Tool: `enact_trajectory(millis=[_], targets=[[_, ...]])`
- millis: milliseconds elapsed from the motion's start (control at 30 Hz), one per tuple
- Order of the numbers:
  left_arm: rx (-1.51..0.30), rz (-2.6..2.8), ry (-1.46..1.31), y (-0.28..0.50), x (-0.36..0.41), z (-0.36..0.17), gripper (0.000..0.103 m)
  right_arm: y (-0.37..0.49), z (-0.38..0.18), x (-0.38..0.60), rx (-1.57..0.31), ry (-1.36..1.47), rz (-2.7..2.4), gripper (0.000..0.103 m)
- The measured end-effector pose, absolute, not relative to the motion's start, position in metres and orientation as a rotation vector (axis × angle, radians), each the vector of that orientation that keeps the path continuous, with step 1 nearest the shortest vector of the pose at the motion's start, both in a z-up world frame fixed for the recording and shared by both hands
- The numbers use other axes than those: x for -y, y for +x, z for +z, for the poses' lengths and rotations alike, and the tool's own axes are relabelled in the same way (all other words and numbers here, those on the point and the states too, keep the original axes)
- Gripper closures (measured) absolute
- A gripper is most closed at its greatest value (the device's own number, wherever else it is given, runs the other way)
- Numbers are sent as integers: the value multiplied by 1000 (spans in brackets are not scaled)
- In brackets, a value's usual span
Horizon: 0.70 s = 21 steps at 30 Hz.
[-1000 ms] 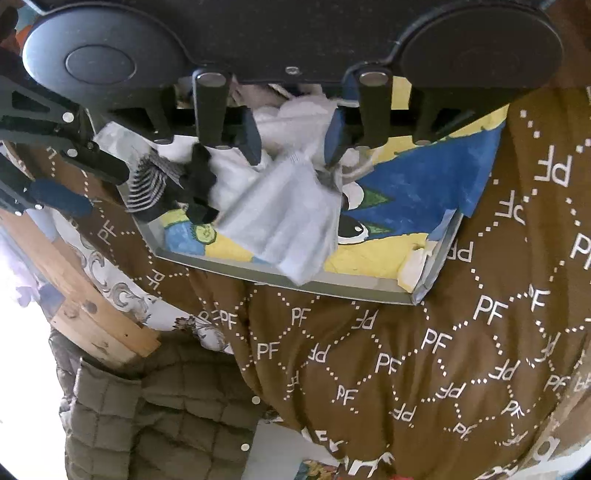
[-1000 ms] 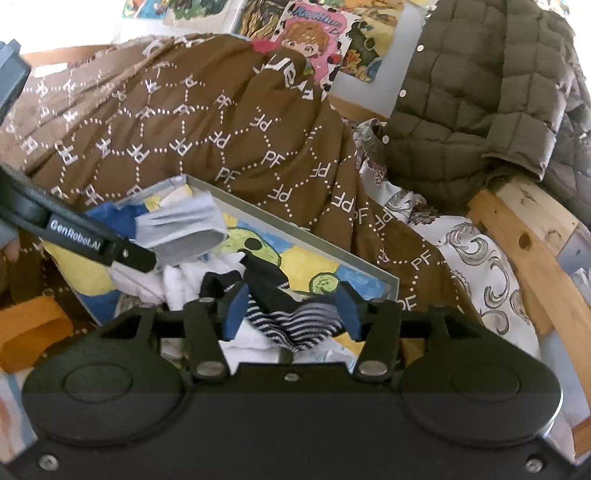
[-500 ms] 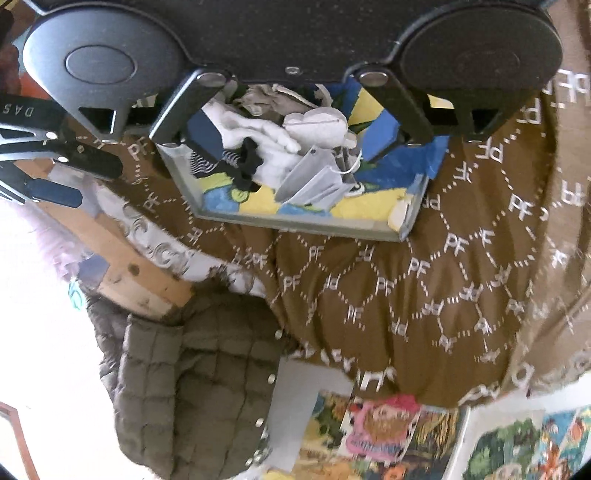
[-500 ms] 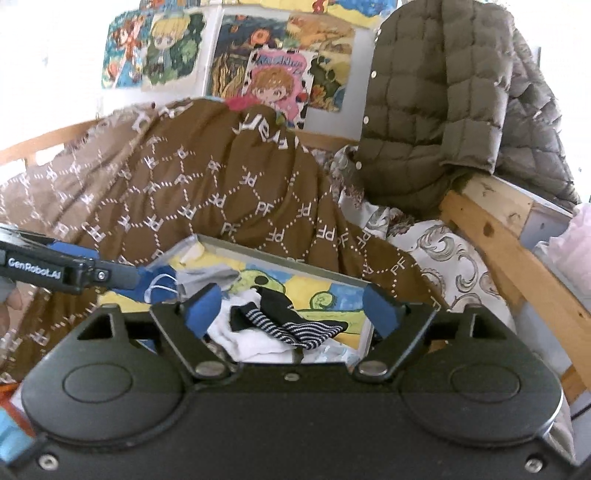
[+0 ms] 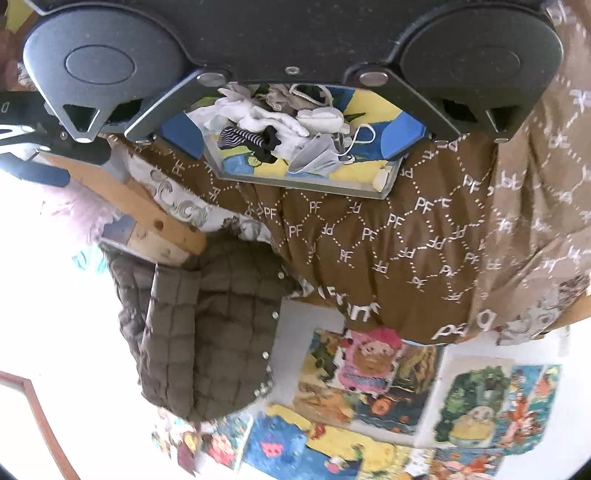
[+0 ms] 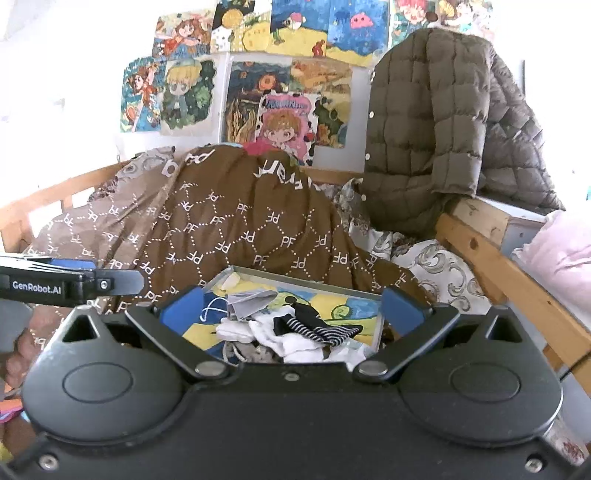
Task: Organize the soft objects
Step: 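Raise both open tools from the tray and move back to the pile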
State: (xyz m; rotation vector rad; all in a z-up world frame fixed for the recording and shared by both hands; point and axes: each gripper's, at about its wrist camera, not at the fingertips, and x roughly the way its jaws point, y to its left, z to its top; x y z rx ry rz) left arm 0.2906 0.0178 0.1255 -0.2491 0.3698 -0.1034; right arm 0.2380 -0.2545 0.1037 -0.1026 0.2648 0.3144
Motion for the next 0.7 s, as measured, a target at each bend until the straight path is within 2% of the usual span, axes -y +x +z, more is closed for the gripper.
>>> enact_trajectory(millis=[367, 700], targets=[[-330, -100, -232, 218, -6, 107, 1, 151, 97, 278, -254, -6, 269, 1], [-328, -88, -193, 163, 9, 78, 1, 100, 60, 289, -254, 61, 229, 1]])
